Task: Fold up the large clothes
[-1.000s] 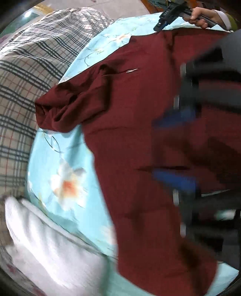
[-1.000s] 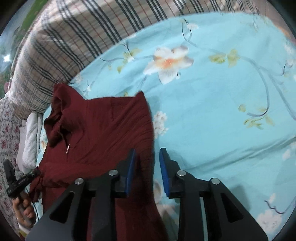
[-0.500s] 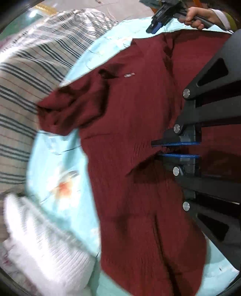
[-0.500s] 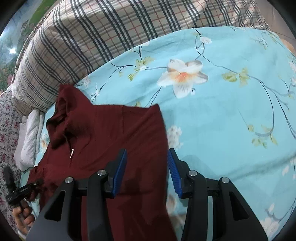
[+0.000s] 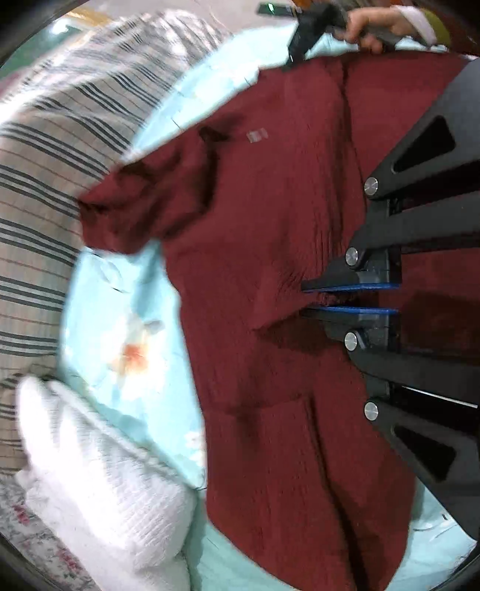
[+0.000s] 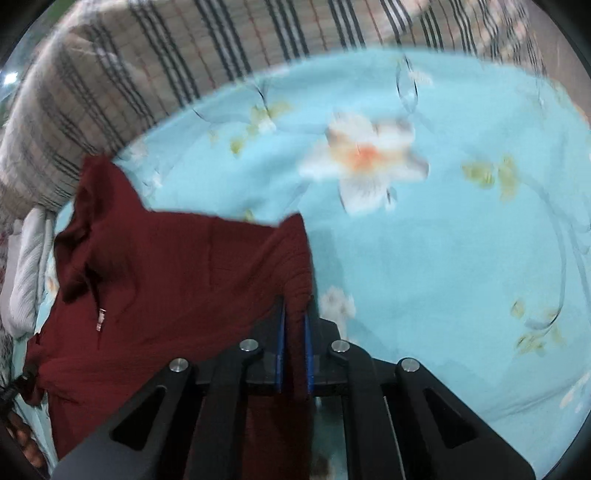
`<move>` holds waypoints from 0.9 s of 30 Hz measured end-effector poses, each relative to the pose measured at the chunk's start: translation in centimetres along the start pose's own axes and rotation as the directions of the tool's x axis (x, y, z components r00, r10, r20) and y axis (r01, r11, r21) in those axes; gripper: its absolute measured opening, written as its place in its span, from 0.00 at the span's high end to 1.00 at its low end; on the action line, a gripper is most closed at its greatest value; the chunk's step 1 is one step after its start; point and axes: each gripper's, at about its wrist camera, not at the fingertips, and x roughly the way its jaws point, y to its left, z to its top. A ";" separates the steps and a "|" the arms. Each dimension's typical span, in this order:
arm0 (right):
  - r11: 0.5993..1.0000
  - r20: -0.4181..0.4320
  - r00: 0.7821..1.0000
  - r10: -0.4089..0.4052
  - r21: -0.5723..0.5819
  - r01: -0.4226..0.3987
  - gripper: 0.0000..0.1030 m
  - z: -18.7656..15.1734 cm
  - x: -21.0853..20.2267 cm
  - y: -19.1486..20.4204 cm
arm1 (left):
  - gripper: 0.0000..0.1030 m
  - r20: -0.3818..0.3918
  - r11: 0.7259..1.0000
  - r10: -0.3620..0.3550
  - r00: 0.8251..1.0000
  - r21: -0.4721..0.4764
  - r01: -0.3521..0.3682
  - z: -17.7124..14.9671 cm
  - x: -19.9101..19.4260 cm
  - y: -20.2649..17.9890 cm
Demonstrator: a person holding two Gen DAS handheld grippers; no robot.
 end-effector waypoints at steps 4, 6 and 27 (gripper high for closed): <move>1.000 0.118 0.993 0.010 -0.022 -0.007 0.82 -2.0 -4.7 1.3 | 0.94 -0.008 1.000 -0.017 1.000 -0.009 0.017 -1.1 0.2 0.3; 0.992 0.102 0.990 0.098 -0.095 -0.089 0.81 -3.8 -6.0 3.0 | 0.91 -0.008 0.999 -0.027 1.000 -0.025 0.027 -1.6 -0.1 0.6; 0.949 -0.084 0.950 0.302 -0.072 -0.308 0.66 -12.5 -9.0 6.6 | 0.22 0.047 0.958 0.272 0.961 0.079 -0.275 0.0 -2.9 5.4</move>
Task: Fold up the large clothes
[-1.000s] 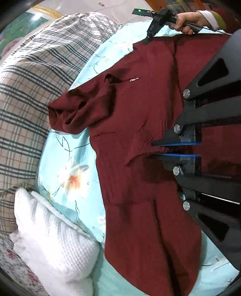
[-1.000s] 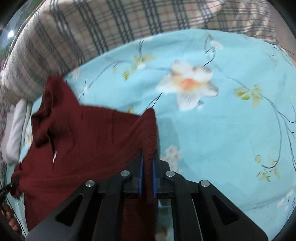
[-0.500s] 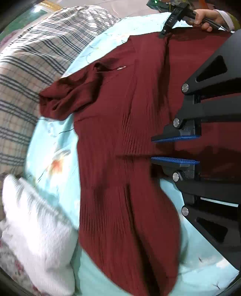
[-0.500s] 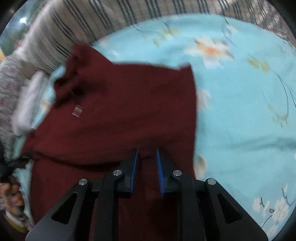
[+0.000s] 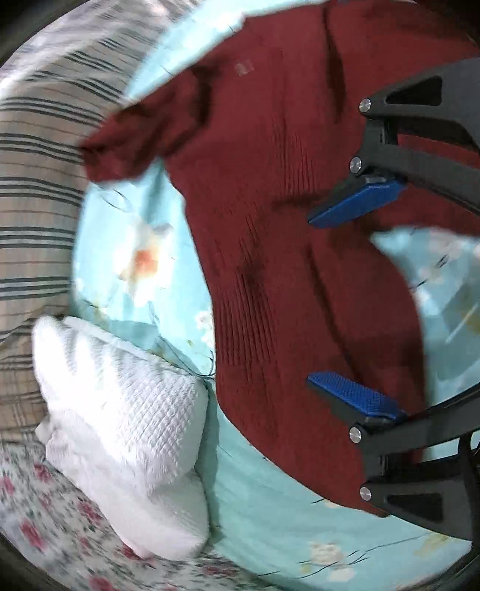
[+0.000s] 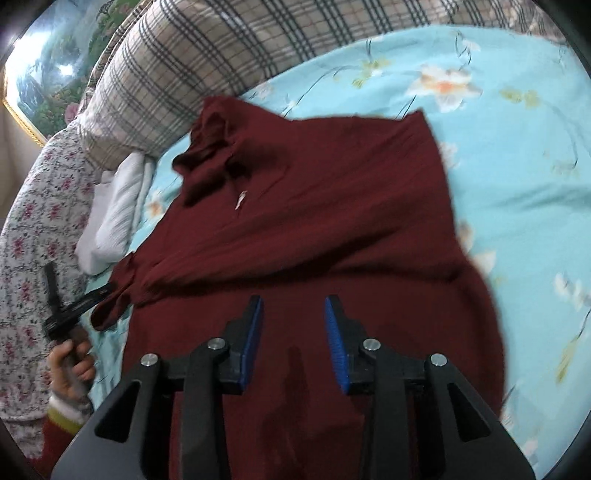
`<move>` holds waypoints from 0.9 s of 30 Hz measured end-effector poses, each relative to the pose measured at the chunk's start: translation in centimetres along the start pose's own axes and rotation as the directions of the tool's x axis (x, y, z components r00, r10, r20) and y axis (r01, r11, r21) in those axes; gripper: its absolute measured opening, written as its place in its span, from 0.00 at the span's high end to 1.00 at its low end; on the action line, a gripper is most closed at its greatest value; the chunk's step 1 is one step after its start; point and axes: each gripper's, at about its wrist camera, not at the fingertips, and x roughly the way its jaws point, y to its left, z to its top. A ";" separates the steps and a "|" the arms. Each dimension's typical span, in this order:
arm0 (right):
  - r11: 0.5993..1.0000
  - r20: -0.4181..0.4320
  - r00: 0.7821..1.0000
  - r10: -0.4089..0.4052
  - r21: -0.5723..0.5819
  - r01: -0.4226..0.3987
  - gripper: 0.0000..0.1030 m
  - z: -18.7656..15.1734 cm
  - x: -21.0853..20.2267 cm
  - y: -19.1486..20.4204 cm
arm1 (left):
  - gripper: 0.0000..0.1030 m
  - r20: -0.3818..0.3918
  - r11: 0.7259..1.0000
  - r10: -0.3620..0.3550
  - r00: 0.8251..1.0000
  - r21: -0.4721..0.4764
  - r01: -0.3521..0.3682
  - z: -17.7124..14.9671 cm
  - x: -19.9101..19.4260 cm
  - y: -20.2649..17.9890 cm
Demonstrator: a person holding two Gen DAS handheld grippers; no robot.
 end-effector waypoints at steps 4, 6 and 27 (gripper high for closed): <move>1.000 -0.019 1.000 0.002 -0.009 -0.002 0.66 -0.5 -0.1 0.5 | 0.45 -0.028 0.999 0.025 0.999 -0.046 -0.027 0.5 2.6 0.8; 1.000 -0.014 1.000 -0.001 -0.009 0.001 0.66 -0.6 -0.5 0.6 | 0.97 -0.016 0.992 -0.018 1.000 -0.121 0.016 0.7 2.3 2.2; 0.990 0.158 0.987 0.042 0.125 -0.062 0.66 1.1 -5.0 -3.2 | 0.97 0.141 0.830 -0.558 0.817 0.095 0.550 1.3 -6.7 -23.3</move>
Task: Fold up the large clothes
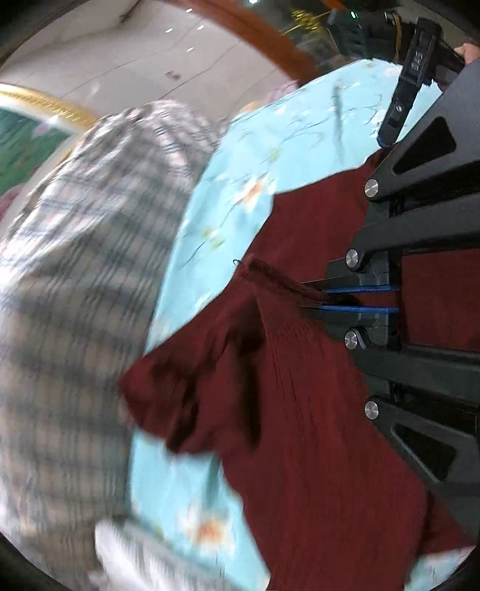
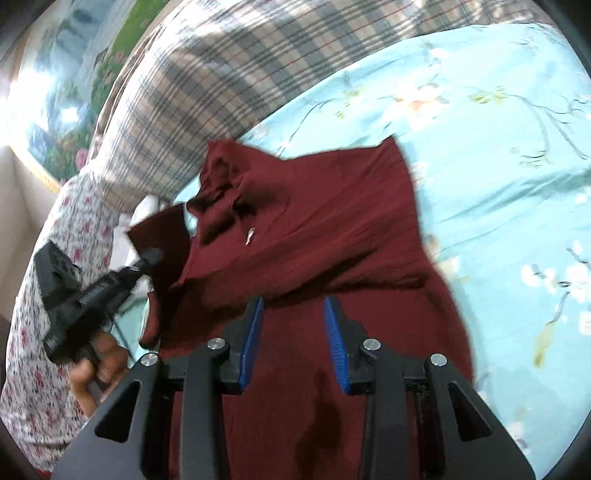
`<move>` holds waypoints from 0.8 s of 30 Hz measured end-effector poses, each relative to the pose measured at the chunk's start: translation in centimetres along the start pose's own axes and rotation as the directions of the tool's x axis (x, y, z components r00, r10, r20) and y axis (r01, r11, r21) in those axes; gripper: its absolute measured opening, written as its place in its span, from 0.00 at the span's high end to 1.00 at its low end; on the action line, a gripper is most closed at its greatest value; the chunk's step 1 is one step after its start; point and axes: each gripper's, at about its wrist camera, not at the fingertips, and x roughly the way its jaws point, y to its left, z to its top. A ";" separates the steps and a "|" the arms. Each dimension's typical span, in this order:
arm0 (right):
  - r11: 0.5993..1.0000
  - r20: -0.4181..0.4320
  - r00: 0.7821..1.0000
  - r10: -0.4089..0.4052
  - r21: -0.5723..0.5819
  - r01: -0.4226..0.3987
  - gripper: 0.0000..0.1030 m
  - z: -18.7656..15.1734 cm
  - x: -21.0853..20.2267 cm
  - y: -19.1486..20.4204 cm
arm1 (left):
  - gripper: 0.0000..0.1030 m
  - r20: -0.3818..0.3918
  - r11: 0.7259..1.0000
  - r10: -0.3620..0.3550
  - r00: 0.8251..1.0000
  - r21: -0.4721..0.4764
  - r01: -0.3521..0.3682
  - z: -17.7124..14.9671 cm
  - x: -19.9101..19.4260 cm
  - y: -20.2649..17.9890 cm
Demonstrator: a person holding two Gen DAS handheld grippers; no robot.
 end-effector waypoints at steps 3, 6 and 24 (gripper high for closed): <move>1.000 0.015 1.000 -0.015 0.022 0.015 0.66 0.4 -0.7 -1.2 | 0.97 -0.061 0.999 -0.032 0.998 0.024 0.033 -0.9 4.2 -2.2; 0.999 0.017 0.999 -0.032 0.037 0.031 0.66 0.8 -0.9 -2.3 | 0.96 -0.131 0.999 -0.015 0.991 0.045 0.021 -2.3 7.5 -3.2; 0.999 -0.137 0.990 -0.017 -0.040 0.012 0.66 4.7 9.5 0.2 | 0.27 -0.019 0.899 0.417 0.909 -0.141 -0.415 -8.6 -8.8 11.9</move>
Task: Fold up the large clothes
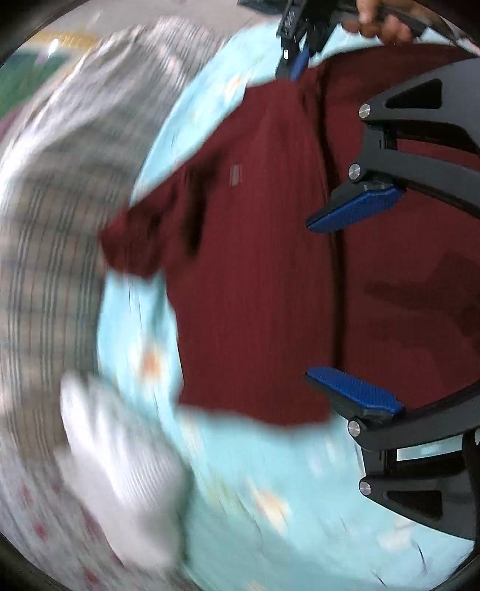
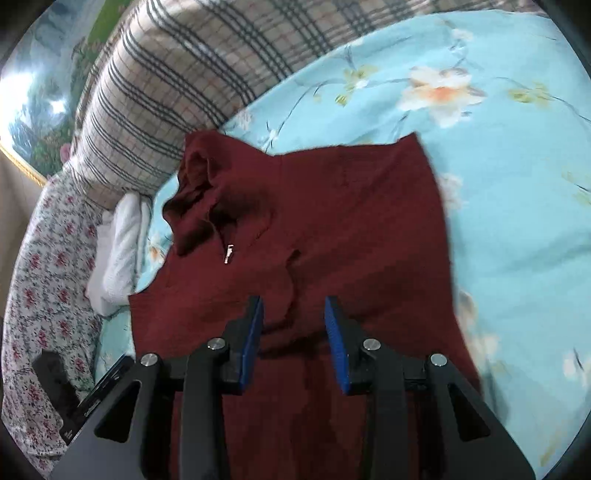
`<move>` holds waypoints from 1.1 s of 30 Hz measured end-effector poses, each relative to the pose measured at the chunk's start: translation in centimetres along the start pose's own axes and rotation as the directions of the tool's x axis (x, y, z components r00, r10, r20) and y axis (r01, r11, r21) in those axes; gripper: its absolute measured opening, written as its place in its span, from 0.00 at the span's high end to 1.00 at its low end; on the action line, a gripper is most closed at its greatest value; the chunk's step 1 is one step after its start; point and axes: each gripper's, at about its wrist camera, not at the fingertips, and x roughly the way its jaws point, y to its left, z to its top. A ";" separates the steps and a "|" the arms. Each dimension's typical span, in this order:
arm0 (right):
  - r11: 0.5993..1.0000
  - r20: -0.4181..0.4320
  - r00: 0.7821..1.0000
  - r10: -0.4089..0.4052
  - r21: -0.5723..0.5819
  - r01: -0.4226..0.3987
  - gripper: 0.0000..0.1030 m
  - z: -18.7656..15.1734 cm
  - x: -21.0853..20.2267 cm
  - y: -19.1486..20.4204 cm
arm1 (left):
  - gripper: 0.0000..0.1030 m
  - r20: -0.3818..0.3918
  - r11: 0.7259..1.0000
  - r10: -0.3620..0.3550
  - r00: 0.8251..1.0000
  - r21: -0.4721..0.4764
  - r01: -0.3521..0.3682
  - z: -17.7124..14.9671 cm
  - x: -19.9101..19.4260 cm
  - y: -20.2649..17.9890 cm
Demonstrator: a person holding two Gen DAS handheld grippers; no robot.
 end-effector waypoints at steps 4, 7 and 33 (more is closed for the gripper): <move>0.999 -0.056 0.998 -0.032 -0.023 0.031 0.66 0.8 3.3 0.8 | 0.29 -0.072 0.992 0.041 0.997 -0.113 -0.049 -0.8 1.1 5.5; 0.997 -0.108 0.993 -0.050 -0.064 0.043 0.66 0.7 5.8 2.0 | 0.30 -0.087 0.993 0.043 0.995 -0.105 -0.052 -1.1 1.9 6.1; 0.988 0.116 0.981 -0.156 0.007 0.156 0.92 2.0 -2.2 -3.0 | 0.71 -0.057 1.000 0.029 0.998 -0.002 -0.029 2.1 5.9 3.9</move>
